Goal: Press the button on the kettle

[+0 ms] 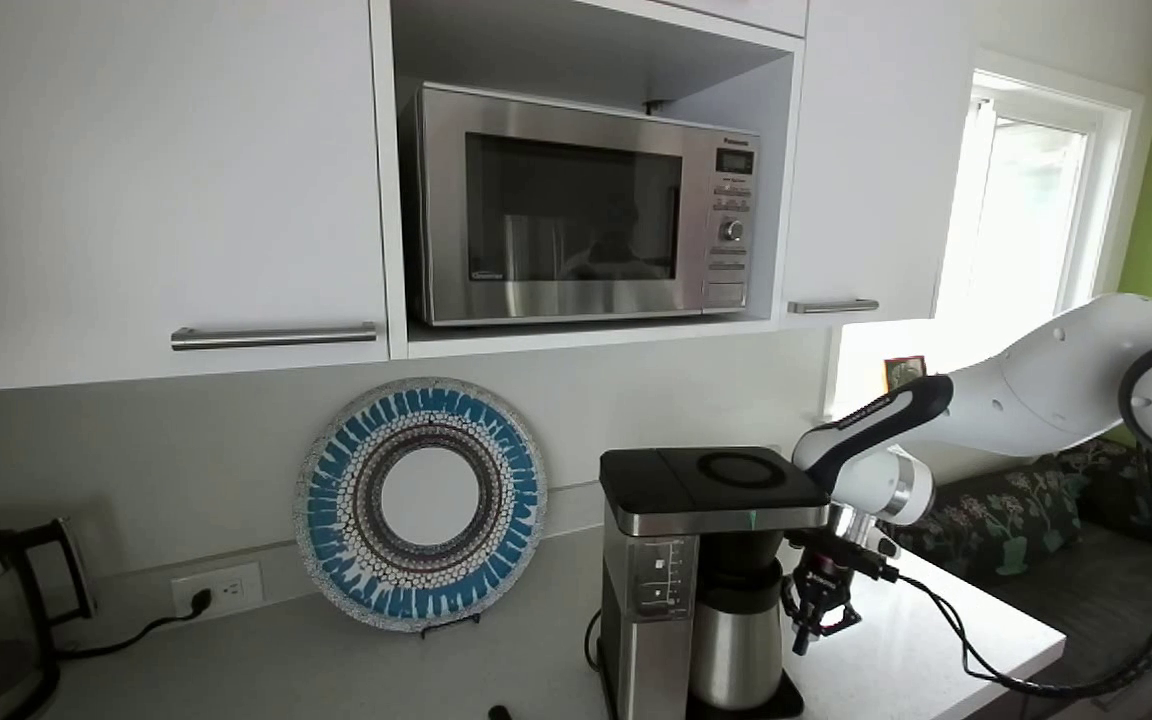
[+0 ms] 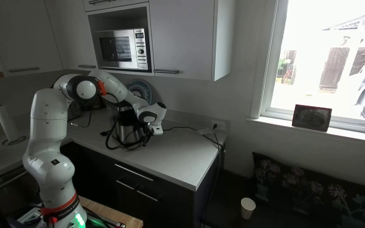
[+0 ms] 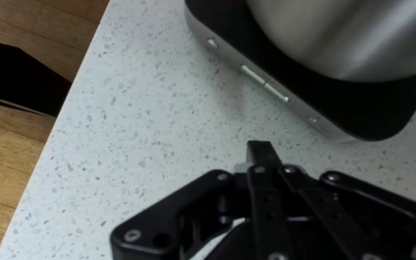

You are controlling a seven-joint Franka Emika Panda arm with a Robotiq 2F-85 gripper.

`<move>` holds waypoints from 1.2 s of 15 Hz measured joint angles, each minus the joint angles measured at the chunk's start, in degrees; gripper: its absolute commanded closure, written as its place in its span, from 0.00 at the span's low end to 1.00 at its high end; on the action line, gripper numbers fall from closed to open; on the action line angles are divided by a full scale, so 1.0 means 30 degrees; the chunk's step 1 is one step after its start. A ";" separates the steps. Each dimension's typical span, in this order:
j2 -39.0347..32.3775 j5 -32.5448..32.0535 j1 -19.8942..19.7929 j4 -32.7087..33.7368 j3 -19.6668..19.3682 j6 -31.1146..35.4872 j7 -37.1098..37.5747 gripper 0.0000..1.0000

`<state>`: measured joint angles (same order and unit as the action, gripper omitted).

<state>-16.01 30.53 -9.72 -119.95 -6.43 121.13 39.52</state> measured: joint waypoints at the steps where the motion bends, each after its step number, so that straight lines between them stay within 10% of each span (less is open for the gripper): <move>1: -0.0165 0.0385 0.0009 0.0125 0.0011 0.0000 0.0000 1.00; 18: -0.1641 0.3527 0.0196 0.1099 -0.0017 0.0392 0.0004 1.00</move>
<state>-20.93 41.11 -9.14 -116.66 -6.48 122.30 39.53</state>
